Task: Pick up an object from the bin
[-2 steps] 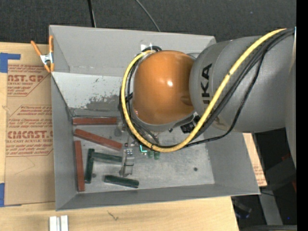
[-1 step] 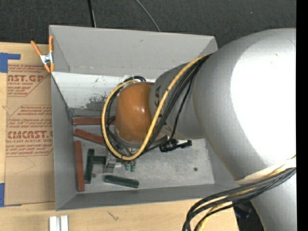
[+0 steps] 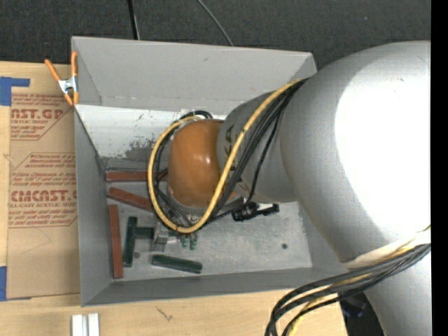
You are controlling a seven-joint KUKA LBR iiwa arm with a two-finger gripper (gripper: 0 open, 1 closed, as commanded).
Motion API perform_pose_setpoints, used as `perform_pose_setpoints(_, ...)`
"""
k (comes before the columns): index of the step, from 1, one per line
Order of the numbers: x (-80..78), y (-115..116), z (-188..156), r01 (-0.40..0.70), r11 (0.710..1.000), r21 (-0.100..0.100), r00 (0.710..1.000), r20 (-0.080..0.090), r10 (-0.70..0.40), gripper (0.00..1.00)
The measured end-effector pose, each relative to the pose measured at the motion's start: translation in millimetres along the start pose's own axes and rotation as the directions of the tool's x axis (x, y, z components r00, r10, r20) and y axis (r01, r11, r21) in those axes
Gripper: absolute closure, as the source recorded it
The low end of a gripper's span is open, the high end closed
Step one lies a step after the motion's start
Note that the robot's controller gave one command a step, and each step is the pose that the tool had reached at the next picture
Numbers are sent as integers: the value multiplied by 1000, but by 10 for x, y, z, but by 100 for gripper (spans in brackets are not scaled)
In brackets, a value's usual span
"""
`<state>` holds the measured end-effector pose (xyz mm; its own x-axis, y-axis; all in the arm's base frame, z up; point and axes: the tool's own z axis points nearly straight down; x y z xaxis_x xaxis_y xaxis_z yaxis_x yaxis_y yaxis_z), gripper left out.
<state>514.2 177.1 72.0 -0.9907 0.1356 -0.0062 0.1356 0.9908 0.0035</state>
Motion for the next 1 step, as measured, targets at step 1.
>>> perform_pose_setpoints(1, 21, 84, -2556, -57, 998, 2, 998, -4, 57, 100)
